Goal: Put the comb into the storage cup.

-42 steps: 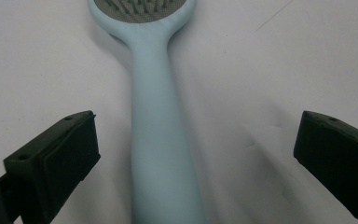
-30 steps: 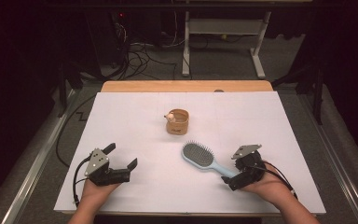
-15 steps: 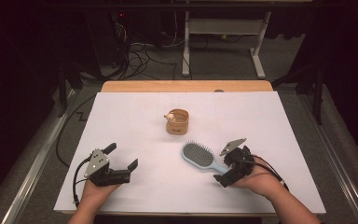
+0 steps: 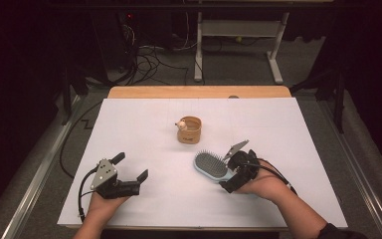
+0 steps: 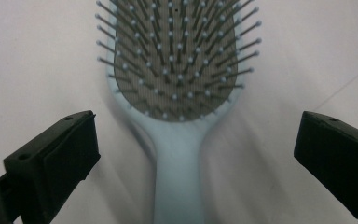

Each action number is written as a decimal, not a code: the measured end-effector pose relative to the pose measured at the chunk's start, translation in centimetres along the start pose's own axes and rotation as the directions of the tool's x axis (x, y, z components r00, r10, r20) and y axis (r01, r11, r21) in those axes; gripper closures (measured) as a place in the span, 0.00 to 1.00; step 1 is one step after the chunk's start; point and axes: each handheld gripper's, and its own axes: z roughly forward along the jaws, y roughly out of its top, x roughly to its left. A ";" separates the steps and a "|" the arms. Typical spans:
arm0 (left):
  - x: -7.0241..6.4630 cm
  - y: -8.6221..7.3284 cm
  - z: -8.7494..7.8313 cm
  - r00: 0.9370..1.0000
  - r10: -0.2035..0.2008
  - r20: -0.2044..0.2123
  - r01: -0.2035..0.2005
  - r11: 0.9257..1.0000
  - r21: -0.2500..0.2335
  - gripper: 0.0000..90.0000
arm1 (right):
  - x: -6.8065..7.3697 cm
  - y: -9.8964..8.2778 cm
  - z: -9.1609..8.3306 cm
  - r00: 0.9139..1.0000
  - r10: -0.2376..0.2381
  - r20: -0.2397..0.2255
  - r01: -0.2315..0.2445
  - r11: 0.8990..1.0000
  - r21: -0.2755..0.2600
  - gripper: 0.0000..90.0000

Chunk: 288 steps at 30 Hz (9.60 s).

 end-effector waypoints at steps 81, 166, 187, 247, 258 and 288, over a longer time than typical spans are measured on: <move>0.3 -0.1 -0.3 1.000 -0.012 0.017 0.013 1.000 -0.011 0.00 | 0.6 5.2 3.3 0.997 -0.060 -0.053 0.065 0.992 0.111 0.22; 0.3 0.1 -0.4 0.997 -0.061 0.042 0.061 0.998 -0.012 0.00 | -1.2 1.2 -3.8 0.980 0.094 0.177 -0.015 0.915 -0.403 0.23; 0.2 0.3 -0.7 0.999 -0.050 0.018 0.050 0.999 -0.003 0.00 | -0.5 1.0 -4.0 0.969 0.136 0.204 0.011 0.808 -0.589 0.23; -1.7 2.9 2.7 0.996 -0.040 0.083 0.036 0.998 0.053 0.00 | 1.3 0.7 -5.2 0.960 0.170 0.222 0.070 0.622 -0.780 0.23; -2.4 4.7 4.6 0.996 -0.014 0.094 0.011 0.999 0.038 0.00 | 1.2 0.6 -5.4 0.955 0.178 0.236 0.078 0.617 -0.783 0.23; -3.8 4.3 5.2 0.986 -0.010 0.169 0.008 1.000 0.015 0.00 | 1.5 1.5 -4.6 0.950 0.170 0.263 0.101 0.629 -0.771 0.23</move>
